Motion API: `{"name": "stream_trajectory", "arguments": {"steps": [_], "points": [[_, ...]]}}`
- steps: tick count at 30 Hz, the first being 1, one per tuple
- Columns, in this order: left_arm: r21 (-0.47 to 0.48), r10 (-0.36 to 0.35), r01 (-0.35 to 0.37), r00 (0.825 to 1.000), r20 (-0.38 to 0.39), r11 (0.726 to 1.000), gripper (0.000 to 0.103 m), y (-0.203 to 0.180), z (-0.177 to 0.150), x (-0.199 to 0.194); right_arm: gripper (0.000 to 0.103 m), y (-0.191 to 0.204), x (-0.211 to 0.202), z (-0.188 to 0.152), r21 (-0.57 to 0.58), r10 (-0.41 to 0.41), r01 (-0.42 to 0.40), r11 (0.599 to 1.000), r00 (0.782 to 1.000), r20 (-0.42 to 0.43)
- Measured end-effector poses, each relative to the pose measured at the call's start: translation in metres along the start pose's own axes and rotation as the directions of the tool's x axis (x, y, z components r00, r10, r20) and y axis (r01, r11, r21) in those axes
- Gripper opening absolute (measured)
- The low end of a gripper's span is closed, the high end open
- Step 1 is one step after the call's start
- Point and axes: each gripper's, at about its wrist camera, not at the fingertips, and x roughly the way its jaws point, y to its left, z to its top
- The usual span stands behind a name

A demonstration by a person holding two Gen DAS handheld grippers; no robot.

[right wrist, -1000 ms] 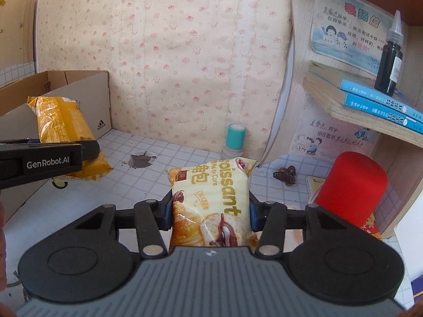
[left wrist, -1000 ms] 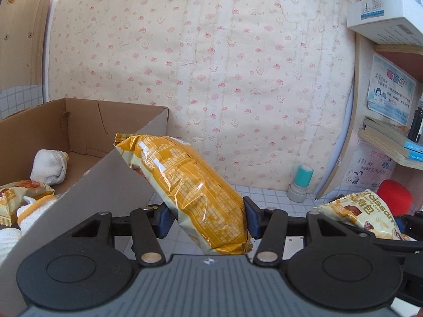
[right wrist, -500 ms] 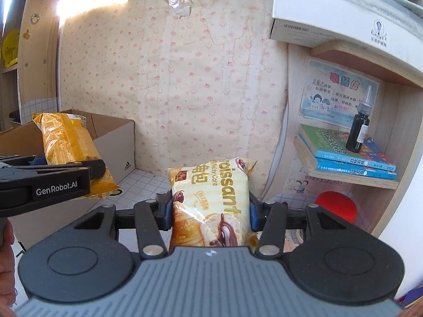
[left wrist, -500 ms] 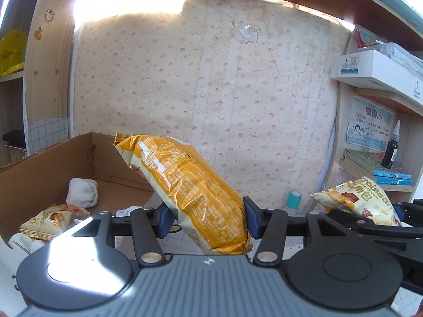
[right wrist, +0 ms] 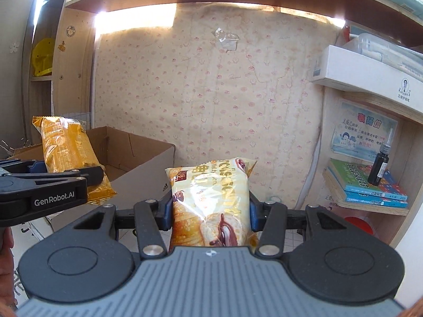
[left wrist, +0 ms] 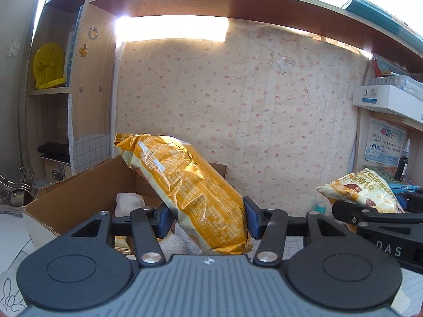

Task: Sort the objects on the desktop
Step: 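Lift and carry the yellow bag and croissant packet over the box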

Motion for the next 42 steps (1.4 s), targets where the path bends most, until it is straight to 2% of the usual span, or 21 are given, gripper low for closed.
{"name": "stream_trajectory", "arguments": {"steps": [11, 28, 33, 42], "points": [[-0.022, 0.044, -0.043, 0.999, 0.012, 0.999, 0.056, 0.044, 0.013, -0.002, 0.050, 0.045, 0.012, 0.015, -0.045, 0.050, -0.050, 0.998, 0.999, 0.001], [-0.049, 0.094, -0.094, 0.996, -0.014, 0.994, 0.056, 0.100, 0.018, 0.016, 0.050, 0.104, 0.040, 0.036, -0.106, 0.133, -0.133, 0.985, 0.991, -0.008], [-0.059, 0.090, -0.091, 0.996, -0.027, 0.994, 0.056, 0.114, 0.020, 0.022, 0.050, 0.118, 0.055, 0.041, -0.117, 0.162, -0.164, 0.980, 0.987, -0.022], [-0.037, 0.037, -0.039, 0.998, -0.052, 0.999, 0.056, 0.117, 0.021, 0.042, 0.050, 0.138, 0.083, 0.043, -0.126, 0.192, -0.197, 0.972, 0.980, -0.055]]}}
